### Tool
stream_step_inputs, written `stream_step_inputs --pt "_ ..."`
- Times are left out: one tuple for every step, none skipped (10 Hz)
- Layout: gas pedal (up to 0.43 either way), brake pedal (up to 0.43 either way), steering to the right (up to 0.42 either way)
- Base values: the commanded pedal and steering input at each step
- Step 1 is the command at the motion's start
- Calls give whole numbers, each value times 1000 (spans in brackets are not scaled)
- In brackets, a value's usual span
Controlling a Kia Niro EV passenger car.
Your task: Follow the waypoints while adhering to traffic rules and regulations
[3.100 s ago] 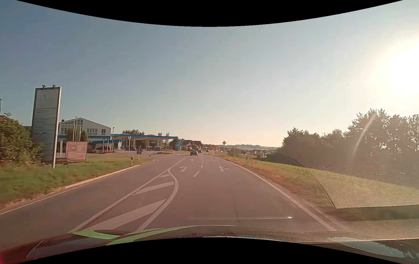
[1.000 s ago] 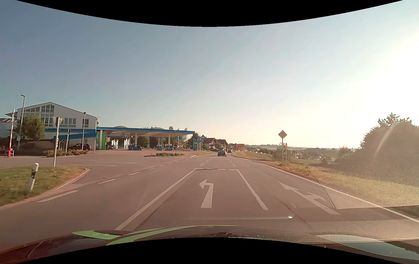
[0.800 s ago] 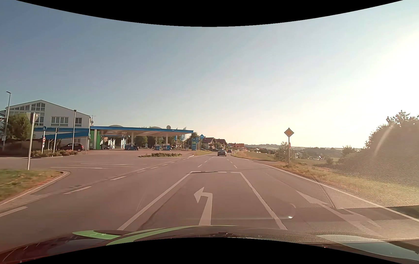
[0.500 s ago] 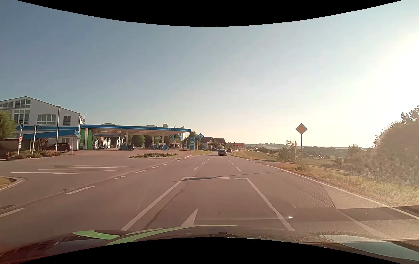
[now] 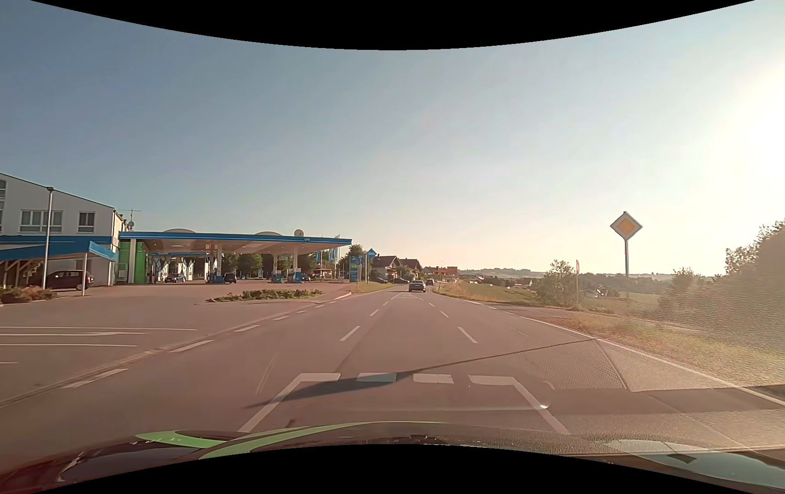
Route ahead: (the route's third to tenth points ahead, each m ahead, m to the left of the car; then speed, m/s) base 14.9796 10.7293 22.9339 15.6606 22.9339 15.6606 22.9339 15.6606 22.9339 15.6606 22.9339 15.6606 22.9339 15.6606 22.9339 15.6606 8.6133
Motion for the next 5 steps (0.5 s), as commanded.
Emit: stream_step_inputs --pt "0 226 4" --pt "0 226 -2" --pt "0 226 -12" --pt "0 232 -19" --pt "0 232 -30"
